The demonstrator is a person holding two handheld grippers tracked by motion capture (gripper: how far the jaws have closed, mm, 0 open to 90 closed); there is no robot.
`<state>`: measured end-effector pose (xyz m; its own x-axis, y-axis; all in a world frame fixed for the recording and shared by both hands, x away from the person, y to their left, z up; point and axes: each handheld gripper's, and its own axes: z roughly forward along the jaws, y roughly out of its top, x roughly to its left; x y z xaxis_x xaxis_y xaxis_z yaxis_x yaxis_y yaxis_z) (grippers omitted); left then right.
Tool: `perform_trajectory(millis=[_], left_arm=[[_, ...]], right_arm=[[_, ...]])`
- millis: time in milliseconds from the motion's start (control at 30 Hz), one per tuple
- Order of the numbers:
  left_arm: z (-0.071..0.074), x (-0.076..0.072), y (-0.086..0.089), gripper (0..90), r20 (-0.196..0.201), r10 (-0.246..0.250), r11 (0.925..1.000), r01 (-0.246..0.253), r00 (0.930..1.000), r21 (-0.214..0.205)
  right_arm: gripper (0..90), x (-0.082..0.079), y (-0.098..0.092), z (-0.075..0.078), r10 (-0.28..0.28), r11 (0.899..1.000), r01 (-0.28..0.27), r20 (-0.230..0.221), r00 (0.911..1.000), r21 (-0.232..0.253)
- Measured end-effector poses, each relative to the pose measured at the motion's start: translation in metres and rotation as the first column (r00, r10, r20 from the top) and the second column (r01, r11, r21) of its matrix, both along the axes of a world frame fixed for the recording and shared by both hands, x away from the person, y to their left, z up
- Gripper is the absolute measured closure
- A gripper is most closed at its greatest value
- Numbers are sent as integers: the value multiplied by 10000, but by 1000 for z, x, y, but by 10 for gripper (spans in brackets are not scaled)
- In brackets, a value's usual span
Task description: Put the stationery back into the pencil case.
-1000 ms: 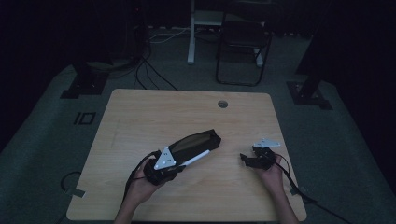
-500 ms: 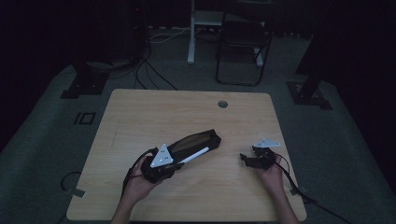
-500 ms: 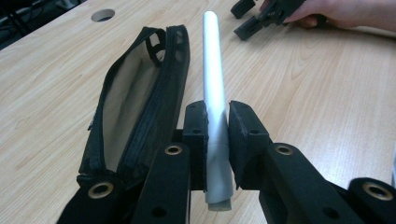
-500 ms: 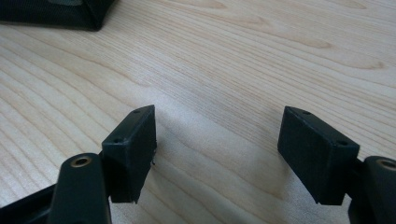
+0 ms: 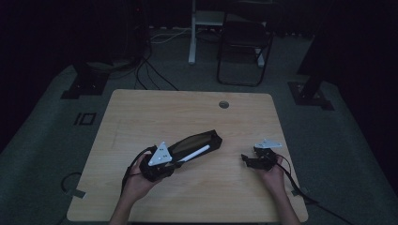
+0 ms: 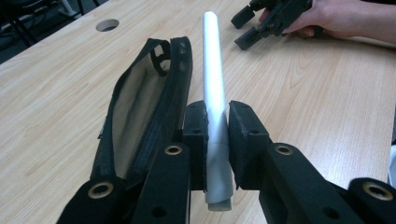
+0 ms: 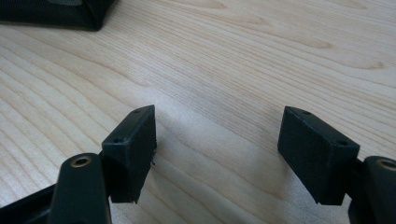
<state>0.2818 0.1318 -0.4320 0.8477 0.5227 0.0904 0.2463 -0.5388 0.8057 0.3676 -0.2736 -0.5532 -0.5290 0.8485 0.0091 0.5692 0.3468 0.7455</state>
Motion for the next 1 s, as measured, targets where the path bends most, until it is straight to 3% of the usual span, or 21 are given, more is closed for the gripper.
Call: perform_trajectory(millis=[1000], left_arm=[[9, 14, -1, 784, 88, 494, 9987, -493, 9987, -108]], right_arm=[[277, 0, 0, 0, 11, 10000, -11, -7, 10000, -5]])
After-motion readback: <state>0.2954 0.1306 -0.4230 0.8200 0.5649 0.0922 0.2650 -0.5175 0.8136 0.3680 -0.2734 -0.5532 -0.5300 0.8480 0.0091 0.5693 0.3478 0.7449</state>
